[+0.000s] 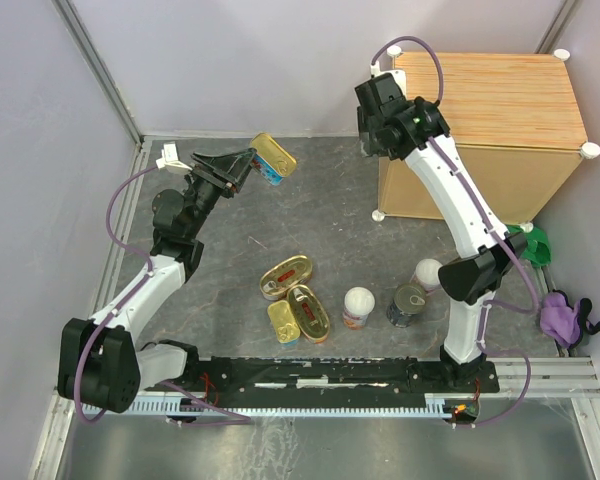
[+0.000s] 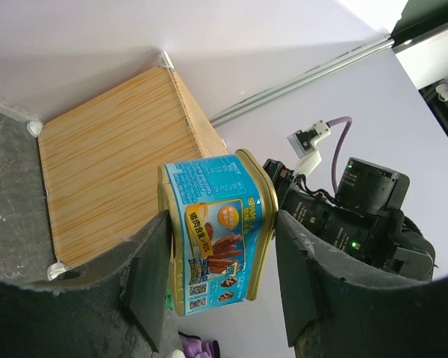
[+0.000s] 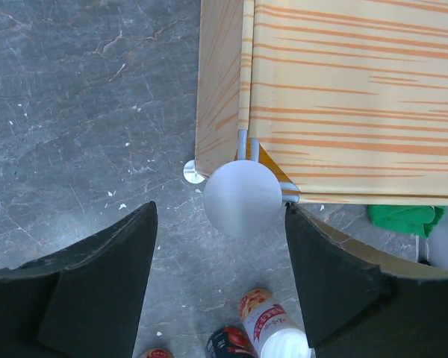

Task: Place and organize the canned foods onto the counter
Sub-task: Move the counter to the center of the board.

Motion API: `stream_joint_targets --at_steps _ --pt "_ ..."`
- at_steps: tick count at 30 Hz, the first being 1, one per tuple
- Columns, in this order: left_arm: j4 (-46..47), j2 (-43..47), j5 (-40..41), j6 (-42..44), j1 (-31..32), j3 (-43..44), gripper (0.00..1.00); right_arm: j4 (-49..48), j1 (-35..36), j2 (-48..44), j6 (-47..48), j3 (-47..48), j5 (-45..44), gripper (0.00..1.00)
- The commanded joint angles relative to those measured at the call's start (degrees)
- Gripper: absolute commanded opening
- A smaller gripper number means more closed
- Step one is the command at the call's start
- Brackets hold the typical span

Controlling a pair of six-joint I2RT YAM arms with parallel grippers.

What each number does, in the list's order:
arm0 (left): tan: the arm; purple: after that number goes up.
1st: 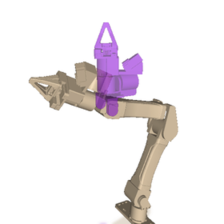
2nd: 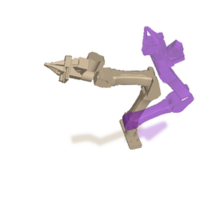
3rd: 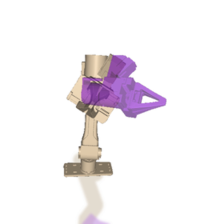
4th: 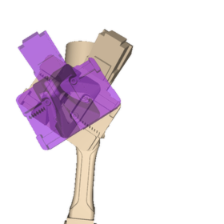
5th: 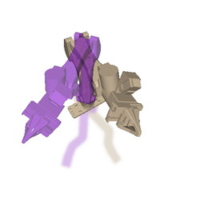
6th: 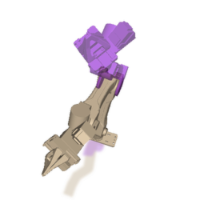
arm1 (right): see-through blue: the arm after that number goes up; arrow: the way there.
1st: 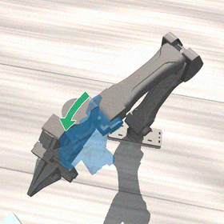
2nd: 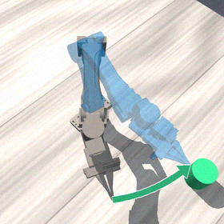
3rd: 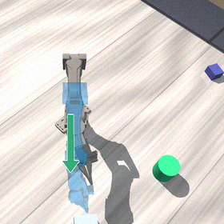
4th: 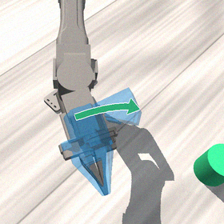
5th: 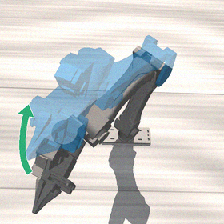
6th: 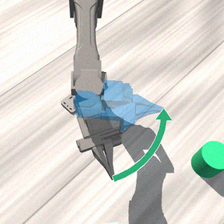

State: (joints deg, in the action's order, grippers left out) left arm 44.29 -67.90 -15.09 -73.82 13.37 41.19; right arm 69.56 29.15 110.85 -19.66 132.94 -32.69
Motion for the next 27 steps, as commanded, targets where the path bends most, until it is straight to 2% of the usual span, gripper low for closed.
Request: stream_joint_targets --at_steps 1,10,27 --pt "7.1 0.7 0.6 1.2 0.2 2.0 0.03 -2.8 -0.4 -0.2 1.2 -0.2 0.6 0.76" --pt "7.8 -0.3 0.8 1.2 0.1 2.2 0.03 -2.7 -1.1 0.6 2.6 1.3 2.0 0.65" --pt "8.9 -2.2 1.2 1.2 0.1 3.5 0.03 0.4 -0.8 -4.2 3.3 3.6 6.4 0.69"
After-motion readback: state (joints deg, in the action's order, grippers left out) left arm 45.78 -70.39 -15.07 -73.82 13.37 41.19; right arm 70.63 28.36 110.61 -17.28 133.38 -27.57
